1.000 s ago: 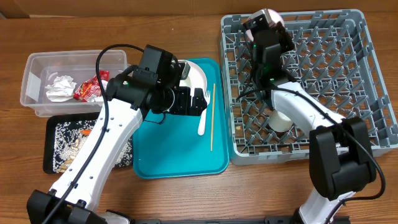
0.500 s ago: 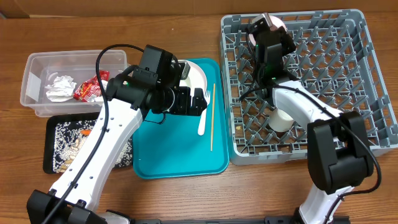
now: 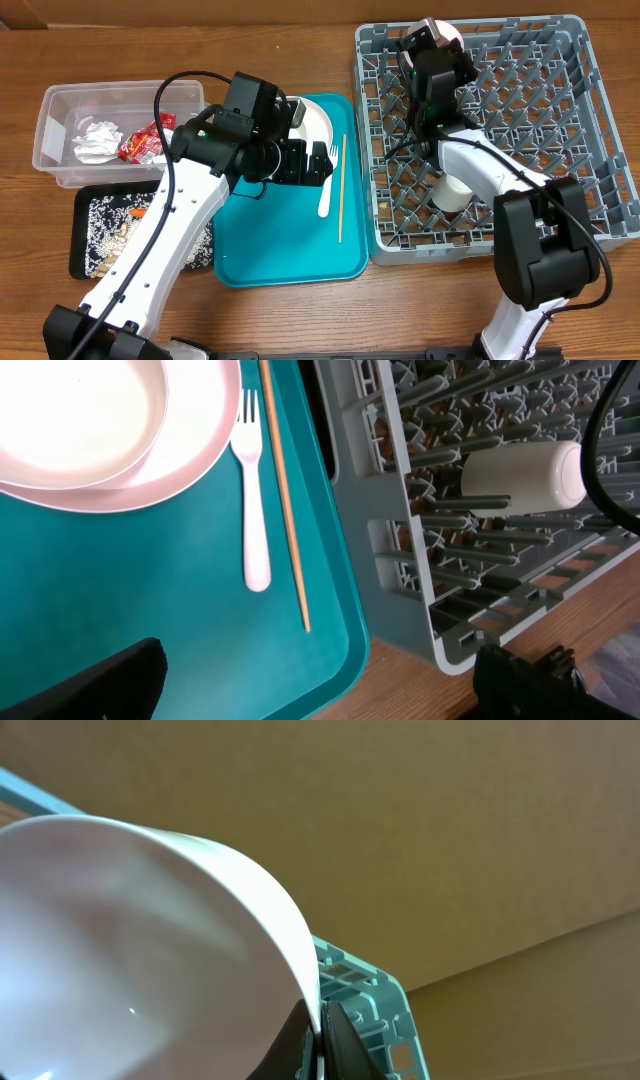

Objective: Sort waste into correct bins and load items into the dishwasher
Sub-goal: 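Open the left gripper and carry the bowl to the rack's back edge, then lower the pink bowl into the rack's back-left slots with the right gripper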

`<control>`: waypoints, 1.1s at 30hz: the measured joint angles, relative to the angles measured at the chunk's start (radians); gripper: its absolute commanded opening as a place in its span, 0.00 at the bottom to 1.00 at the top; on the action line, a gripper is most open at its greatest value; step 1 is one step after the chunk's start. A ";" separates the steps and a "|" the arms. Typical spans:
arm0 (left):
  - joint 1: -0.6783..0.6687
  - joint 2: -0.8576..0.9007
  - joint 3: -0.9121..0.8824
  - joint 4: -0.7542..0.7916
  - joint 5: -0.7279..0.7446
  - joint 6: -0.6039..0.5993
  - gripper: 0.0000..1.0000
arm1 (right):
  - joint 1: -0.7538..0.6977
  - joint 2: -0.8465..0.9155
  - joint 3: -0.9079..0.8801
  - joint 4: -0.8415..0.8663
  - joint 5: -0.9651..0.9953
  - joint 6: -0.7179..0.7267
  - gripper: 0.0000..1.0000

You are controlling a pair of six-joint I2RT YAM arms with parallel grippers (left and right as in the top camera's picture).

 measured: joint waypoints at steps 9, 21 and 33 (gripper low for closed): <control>0.000 0.000 0.000 0.000 0.000 0.000 1.00 | 0.000 0.004 0.000 -0.005 -0.003 -0.028 0.04; 0.000 0.000 0.000 0.000 0.000 0.000 1.00 | -0.001 0.047 0.000 0.111 -0.011 -0.118 0.04; 0.000 0.000 0.000 0.000 0.000 0.000 1.00 | 0.009 0.048 0.000 0.072 0.001 -0.113 0.04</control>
